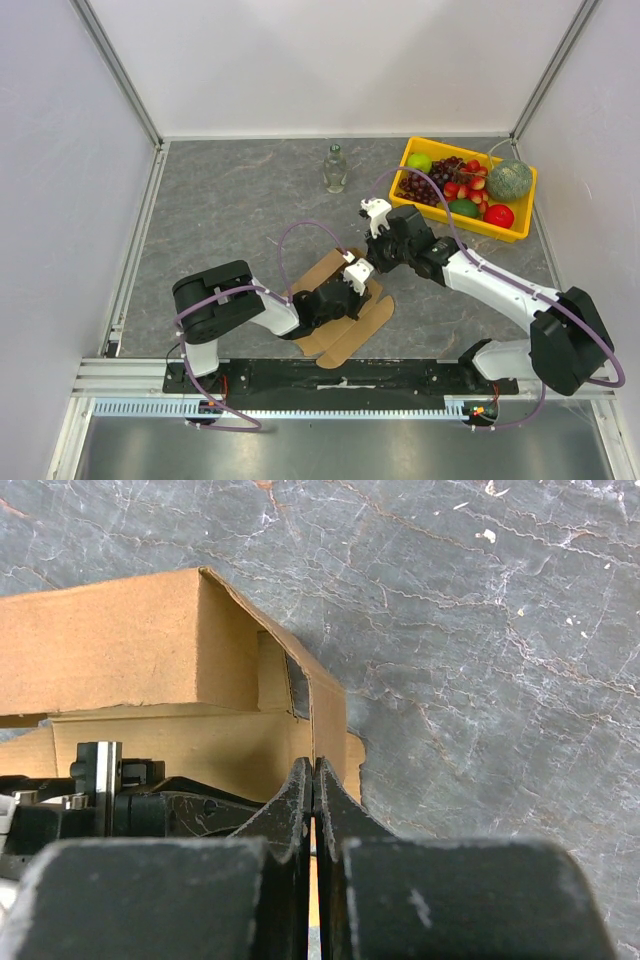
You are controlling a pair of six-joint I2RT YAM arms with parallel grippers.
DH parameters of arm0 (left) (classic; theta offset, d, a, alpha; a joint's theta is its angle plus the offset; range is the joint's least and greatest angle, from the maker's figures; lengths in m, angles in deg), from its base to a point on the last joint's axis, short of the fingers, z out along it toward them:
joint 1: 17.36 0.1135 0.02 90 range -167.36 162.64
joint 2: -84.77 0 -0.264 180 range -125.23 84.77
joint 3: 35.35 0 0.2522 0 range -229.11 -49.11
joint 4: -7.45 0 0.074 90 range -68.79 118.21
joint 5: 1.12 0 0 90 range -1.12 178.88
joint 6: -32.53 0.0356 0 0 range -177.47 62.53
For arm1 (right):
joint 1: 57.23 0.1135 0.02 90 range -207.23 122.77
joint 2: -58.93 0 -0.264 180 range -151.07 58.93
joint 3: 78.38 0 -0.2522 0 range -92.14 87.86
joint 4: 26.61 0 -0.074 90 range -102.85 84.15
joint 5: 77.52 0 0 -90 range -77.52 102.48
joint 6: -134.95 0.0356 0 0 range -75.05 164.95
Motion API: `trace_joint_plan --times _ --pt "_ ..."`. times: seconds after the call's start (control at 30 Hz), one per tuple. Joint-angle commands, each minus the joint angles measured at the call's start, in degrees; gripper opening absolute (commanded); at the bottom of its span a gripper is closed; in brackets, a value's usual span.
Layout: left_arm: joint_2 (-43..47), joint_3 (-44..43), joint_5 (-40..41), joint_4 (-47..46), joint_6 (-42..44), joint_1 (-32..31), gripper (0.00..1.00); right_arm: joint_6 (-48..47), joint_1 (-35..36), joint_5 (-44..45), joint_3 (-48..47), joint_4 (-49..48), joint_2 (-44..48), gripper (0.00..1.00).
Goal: Fold the paper box
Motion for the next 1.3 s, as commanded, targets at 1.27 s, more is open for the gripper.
trace_joint_plan --times 1.27 --pt "53.10 5.49 1.71 30.13 4.33 -0.60 0.02 1.65 0.05 0.71 8.31 -5.60 5.19 0.00"
